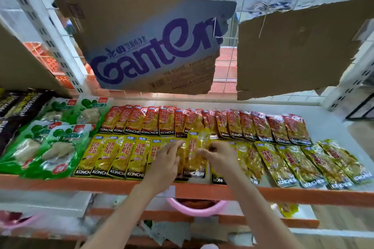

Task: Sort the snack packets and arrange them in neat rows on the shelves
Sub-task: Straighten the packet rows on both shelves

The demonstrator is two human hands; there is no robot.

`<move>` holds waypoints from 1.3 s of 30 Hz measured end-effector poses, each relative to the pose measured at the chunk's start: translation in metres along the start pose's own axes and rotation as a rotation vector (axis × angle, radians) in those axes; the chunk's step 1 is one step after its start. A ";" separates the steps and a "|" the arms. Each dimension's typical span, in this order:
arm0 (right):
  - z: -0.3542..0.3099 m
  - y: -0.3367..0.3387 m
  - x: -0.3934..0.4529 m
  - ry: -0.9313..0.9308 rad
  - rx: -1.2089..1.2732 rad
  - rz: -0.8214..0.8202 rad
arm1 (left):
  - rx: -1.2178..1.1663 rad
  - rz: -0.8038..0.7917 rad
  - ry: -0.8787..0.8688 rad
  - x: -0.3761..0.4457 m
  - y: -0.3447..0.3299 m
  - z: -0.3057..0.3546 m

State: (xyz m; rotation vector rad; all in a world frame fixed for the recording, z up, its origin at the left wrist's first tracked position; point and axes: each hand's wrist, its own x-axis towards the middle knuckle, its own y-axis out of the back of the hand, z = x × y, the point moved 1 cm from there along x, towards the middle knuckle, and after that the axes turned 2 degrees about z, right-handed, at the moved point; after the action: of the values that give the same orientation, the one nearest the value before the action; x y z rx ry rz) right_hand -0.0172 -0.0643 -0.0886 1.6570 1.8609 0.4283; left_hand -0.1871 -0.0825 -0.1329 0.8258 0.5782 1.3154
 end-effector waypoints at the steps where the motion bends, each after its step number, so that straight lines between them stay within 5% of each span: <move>1: 0.002 -0.011 0.001 0.018 -0.101 0.003 | -0.017 0.001 0.001 0.000 0.000 0.000; 4: 0.003 -0.027 -0.002 0.096 -0.359 0.058 | -0.009 0.011 -0.055 0.000 0.001 0.001; 11: 0.007 -0.004 -0.005 0.092 -0.395 0.184 | -0.018 0.063 -0.074 0.001 0.001 0.001; 14: 0.024 0.008 -0.008 0.118 -0.654 0.216 | 0.048 0.111 -0.108 0.004 0.002 0.007; 21: 0.036 0.007 -0.020 -0.009 -0.788 0.197 | 0.213 0.011 -0.167 0.006 -0.010 0.019; 26: 0.027 -0.003 -0.012 -0.047 -0.720 0.220 | 0.187 -0.001 -0.154 0.005 -0.011 0.018; 33: 0.028 0.007 -0.006 -0.111 -0.164 0.299 | 0.194 -0.019 -0.168 0.007 -0.014 0.014; 39: 0.026 0.002 -0.001 -0.179 -0.254 0.230 | 0.186 -0.007 -0.185 0.008 -0.015 0.011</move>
State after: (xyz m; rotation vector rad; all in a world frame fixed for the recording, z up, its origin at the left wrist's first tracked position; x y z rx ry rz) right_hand 0.0009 -0.0685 -0.1068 1.6793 1.4293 0.5663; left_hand -0.1675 -0.0776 -0.1376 1.0855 0.5610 1.1752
